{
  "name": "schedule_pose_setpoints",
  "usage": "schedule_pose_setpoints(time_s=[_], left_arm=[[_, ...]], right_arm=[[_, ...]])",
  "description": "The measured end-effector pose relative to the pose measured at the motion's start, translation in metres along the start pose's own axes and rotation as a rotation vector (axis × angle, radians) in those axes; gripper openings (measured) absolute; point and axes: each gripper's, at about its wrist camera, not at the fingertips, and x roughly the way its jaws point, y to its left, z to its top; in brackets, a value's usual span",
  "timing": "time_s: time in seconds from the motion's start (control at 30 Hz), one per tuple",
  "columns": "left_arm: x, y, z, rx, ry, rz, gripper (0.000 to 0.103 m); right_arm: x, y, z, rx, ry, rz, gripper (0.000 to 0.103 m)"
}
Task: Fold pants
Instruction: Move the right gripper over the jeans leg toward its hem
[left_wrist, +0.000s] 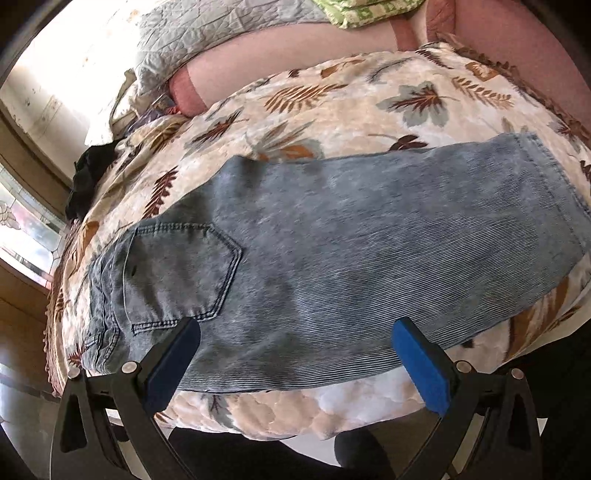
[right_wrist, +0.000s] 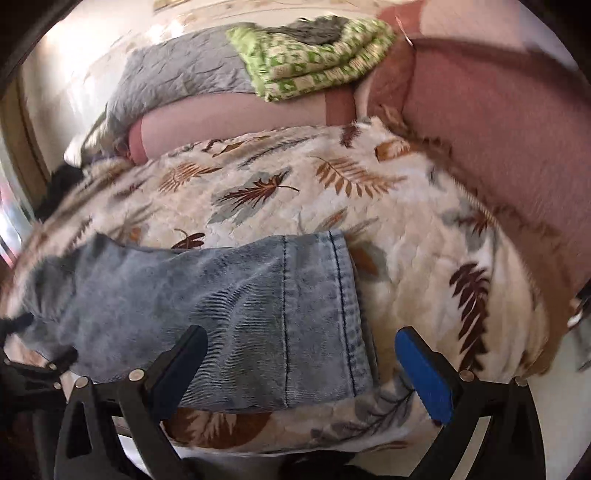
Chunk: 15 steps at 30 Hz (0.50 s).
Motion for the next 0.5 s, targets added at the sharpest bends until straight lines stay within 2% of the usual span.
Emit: schedule_pose_setpoints(time_s=[0.2, 0.5], left_arm=[[0.009, 0.008, -0.001, -0.013, 0.016, 0.007, 0.103], [0.006, 0.011, -0.002, -0.014, 0.004, -0.010, 0.103]], right_arm=[[-0.007, 0.018, 0.007, -0.050, -0.002, -0.057, 0.103], [-0.029, 0.044, 0.014, -0.152, -0.058, -0.136, 0.103]])
